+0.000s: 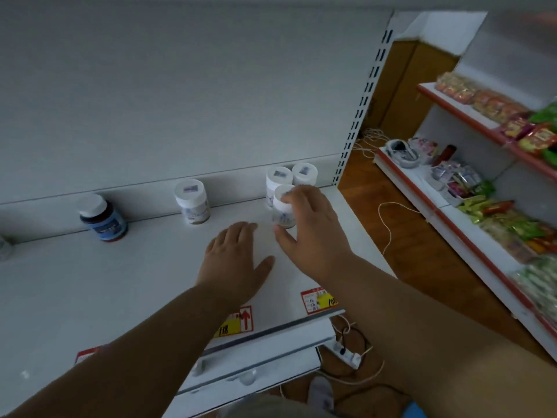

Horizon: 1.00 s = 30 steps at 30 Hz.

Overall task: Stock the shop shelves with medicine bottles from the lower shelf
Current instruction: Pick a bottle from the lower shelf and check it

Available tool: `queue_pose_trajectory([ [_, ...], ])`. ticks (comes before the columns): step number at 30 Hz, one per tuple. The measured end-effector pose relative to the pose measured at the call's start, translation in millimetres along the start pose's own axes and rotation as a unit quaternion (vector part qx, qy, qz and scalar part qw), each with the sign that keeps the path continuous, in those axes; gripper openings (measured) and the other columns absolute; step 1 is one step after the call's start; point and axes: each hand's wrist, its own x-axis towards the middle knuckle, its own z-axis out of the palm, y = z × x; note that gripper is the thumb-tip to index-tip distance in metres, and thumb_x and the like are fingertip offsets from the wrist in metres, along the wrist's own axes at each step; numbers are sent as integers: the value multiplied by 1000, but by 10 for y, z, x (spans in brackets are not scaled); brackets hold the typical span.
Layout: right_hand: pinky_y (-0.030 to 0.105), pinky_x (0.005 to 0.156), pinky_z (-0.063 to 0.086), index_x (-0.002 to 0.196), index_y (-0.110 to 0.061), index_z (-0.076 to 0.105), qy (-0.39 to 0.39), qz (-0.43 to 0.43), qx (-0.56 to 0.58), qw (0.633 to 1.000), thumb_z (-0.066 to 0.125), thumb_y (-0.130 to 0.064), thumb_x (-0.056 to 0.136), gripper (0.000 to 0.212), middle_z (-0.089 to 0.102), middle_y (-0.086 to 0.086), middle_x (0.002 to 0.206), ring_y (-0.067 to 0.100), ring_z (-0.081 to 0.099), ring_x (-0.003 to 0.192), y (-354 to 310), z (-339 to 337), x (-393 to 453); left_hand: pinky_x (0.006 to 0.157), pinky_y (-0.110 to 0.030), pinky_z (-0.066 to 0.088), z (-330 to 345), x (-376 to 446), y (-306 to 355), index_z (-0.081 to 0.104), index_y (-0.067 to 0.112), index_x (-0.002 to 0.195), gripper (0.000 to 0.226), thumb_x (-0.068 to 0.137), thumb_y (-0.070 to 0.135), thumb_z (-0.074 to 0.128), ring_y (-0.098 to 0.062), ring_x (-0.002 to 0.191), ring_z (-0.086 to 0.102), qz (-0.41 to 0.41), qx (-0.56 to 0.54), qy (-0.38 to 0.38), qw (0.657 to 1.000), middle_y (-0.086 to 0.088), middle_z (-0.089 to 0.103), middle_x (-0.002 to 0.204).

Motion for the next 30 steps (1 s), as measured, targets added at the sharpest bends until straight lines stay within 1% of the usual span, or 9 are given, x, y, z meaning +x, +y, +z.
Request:
queue_pose_trajectory([
  [3,47,92,51,126,-13,50,6,-17,31,999,66,-33,90,44,54,10,128,28,53,117,-362,29,-57,114,-41,30,-174,-349,-222,36,22,147,68,91,57,49,-23,138,38,-4,14,22,1000,-2,41,150],
  [5,42,93,51,130,-14,49,-20,-31,74,997,62,-36,94,45,56,7,128,23,54,116,-635,61,-88,111,-43,35,-307,-633,-366,41,22,144,65,90,55,53,-25,133,44,-32,15,51,998,-2,48,145],
  [8,30,83,50,129,-14,50,-59,-93,150,983,60,-35,96,40,62,4,116,15,59,102,-1059,141,-136,99,-43,45,-444,-1131,-547,47,21,138,58,89,52,53,-29,117,56,-95,14,101,990,-4,60,127],
  [11,26,75,45,130,-13,48,-124,-154,235,952,53,-38,98,41,60,3,114,9,54,87,-1546,295,-248,88,-40,49,-577,-1739,-675,49,20,135,61,84,53,46,-29,101,61,-182,15,155,971,-1,64,109],
  [16,39,86,52,125,-10,52,-173,-280,282,901,46,-42,96,44,54,8,121,21,57,102,-2564,571,-617,92,-43,49,-808,-2862,-960,46,19,138,62,87,53,45,-32,111,57,-285,44,174,941,-5,59,124],
  [19,38,91,49,125,-12,53,-222,-320,279,878,51,-39,98,39,51,7,125,22,54,111,-3202,748,-949,91,-41,47,-867,-3525,-1239,54,19,133,57,85,49,51,-32,109,57,-365,26,203,908,-5,59,124],
  [23,39,94,48,120,-19,53,-272,-375,247,851,52,-39,97,30,46,-1,124,16,50,109,-4182,1102,-1376,90,-41,49,-931,-4421,-1738,61,18,125,51,80,41,64,-27,107,59,-419,23,263,869,-2,62,120],
  [26,41,93,48,119,-19,54,-279,-395,263,835,52,-34,98,26,47,-1,119,15,50,107,-5075,1409,-1753,82,-39,52,-1120,-5191,-2253,66,16,112,42,80,40,56,-26,97,62,-446,24,296,844,-1,66,108],
  [30,36,92,47,120,-19,52,-319,-415,278,805,55,-30,96,27,48,-3,116,13,48,106,-6051,1623,-2178,79,-39,52,-1479,-6090,-2802,62,21,118,41,81,39,57,-25,96,64,-491,29,267,829,1,65,108],
])
